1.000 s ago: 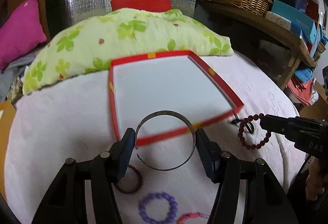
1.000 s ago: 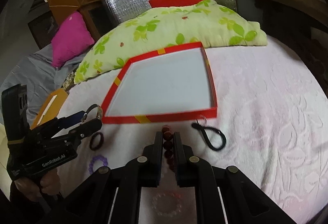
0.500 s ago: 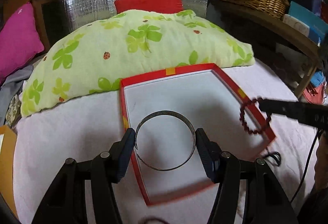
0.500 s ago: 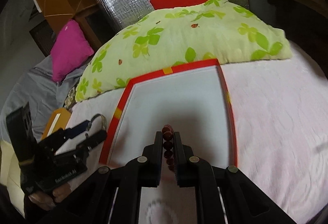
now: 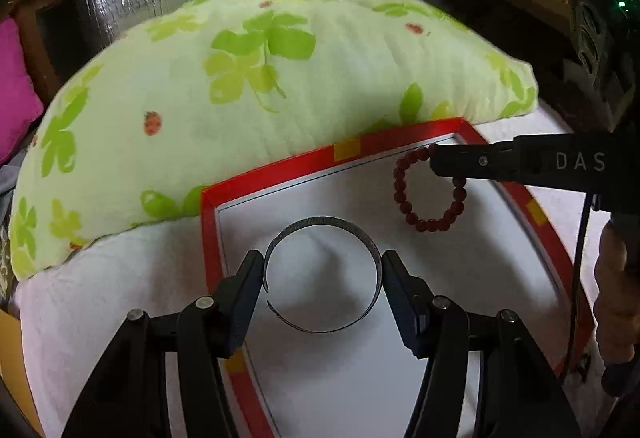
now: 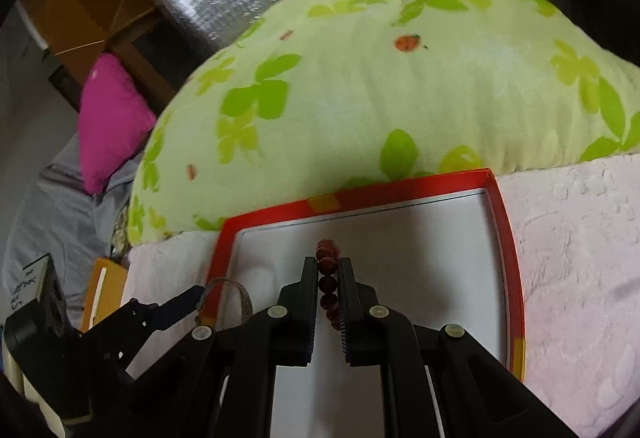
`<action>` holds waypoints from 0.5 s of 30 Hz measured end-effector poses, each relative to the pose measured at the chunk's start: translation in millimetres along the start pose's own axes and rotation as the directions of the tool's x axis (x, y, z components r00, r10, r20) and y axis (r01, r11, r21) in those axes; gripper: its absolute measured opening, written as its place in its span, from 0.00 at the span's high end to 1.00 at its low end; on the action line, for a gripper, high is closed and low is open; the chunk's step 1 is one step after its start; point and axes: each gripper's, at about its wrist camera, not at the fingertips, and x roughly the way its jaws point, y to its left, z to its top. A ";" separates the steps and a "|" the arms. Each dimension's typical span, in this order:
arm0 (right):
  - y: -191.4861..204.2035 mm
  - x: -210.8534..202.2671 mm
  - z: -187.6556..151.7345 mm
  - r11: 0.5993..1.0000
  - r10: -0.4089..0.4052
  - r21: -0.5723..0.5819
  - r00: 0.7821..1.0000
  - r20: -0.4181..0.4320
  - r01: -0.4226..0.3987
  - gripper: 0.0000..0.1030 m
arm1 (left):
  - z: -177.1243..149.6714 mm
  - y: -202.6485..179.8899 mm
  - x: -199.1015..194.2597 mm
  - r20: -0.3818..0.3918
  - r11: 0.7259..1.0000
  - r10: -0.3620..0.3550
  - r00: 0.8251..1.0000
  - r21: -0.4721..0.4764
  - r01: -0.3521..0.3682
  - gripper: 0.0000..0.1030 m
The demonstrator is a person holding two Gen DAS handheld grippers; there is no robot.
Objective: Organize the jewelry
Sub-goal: 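Open the left tool over the tray while the right tool releases the red bracelet inside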
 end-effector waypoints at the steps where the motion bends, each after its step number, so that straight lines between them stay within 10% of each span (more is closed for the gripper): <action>1: -3.5 4.9 2.8 1.000 -0.002 0.011 1.000 -0.008 0.003 0.90 | 2.3 0.4 5.7 -0.017 1.000 0.001 1.000 -0.003 -0.001 0.40; 15: -25.9 8.8 2.3 0.993 -0.112 0.021 0.993 -0.030 0.113 0.86 | 9.7 -6.4 20.4 -0.047 0.998 0.058 0.997 -0.005 -0.059 0.39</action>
